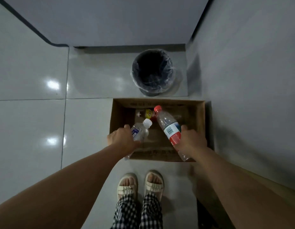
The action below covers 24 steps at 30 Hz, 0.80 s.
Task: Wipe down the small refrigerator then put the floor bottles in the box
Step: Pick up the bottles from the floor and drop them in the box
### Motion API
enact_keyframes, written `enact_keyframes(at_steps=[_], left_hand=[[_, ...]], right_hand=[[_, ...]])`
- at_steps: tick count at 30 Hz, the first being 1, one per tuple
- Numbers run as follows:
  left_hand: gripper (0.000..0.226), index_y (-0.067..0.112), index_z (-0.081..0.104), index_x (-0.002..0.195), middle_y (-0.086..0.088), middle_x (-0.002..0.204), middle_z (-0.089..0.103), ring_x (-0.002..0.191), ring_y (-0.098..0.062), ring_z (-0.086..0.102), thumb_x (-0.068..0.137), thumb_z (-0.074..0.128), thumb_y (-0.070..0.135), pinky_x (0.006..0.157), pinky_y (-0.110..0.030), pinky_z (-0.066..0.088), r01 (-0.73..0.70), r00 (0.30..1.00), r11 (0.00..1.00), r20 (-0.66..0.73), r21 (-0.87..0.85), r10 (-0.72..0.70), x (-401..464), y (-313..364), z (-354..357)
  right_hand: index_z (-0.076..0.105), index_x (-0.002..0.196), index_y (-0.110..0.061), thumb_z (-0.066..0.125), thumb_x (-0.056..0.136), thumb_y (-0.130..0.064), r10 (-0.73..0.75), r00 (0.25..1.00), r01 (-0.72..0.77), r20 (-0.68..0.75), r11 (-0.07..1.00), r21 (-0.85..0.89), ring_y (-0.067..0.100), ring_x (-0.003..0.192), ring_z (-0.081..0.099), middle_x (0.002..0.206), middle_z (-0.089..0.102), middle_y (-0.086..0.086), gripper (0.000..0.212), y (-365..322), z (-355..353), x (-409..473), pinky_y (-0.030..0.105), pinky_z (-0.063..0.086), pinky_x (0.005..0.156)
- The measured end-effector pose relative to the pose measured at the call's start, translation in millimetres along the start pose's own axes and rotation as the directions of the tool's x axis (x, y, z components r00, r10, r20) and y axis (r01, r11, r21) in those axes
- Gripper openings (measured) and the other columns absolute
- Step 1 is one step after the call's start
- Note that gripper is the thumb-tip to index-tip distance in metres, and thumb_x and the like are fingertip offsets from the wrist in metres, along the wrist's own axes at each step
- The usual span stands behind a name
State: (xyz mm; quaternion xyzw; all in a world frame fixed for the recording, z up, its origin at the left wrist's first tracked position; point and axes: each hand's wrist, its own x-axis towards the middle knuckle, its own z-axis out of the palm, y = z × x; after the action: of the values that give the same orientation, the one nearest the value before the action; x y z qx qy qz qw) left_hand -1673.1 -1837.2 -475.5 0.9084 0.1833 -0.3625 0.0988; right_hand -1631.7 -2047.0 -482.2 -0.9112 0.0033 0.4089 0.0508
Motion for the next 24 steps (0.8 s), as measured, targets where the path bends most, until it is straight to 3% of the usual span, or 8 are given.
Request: enact_keyframes(at_steps=[6,12,19,24], left_hand=[[0.054,0.018,0.046,0.117,-0.002,0.096,0.057,0.090,-0.022,0.057,0.080,0.059,0.056,0.069,-0.032,0.038,0.009,1.000,0.997,0.018,0.074,-0.010,74,16,70],[0.061,0.018,0.043,0.123,-0.006,0.110,0.058,0.098,-0.024,0.057,0.081,0.059,0.059,0.070,-0.033,0.039,-0.052,0.997,0.980,0.072,0.194,0.039,119,18,121],[0.061,0.018,0.040,0.124,-0.008,0.112,0.058,0.099,-0.025,0.057,0.081,0.061,0.055,0.067,-0.033,0.040,-0.104,0.993,0.968,0.073,0.230,0.089,132,10,132],[0.056,0.017,0.041,0.127,-0.008,0.122,0.053,0.111,-0.026,0.052,0.083,0.064,0.042,0.075,-0.035,0.042,-0.153,0.988,0.966,0.049,0.207,0.146,121,15,121]], right_hand=[[0.029,0.139,-0.021,0.073,0.078,-0.042,-0.003,1.000,0.004,0.021,0.999,-0.052,0.031,0.118,0.050,0.132,0.048,0.013,0.078,10,59,76,0.039,0.045,0.089],[0.033,0.138,-0.020,0.073,0.080,-0.035,0.020,1.000,-0.018,0.015,0.997,-0.068,0.033,0.120,0.046,0.132,0.047,0.013,0.072,16,96,116,0.040,0.044,0.090],[0.031,0.141,-0.019,0.074,0.079,-0.026,-0.001,1.000,0.002,0.019,0.998,-0.066,0.033,0.126,0.040,0.136,0.043,0.013,0.075,23,102,130,0.043,0.041,0.097],[0.029,0.142,-0.021,0.071,0.081,-0.029,-0.069,0.997,0.070,0.016,0.996,-0.051,0.030,0.131,0.034,0.143,0.036,0.009,0.074,26,103,115,0.043,0.036,0.104]])
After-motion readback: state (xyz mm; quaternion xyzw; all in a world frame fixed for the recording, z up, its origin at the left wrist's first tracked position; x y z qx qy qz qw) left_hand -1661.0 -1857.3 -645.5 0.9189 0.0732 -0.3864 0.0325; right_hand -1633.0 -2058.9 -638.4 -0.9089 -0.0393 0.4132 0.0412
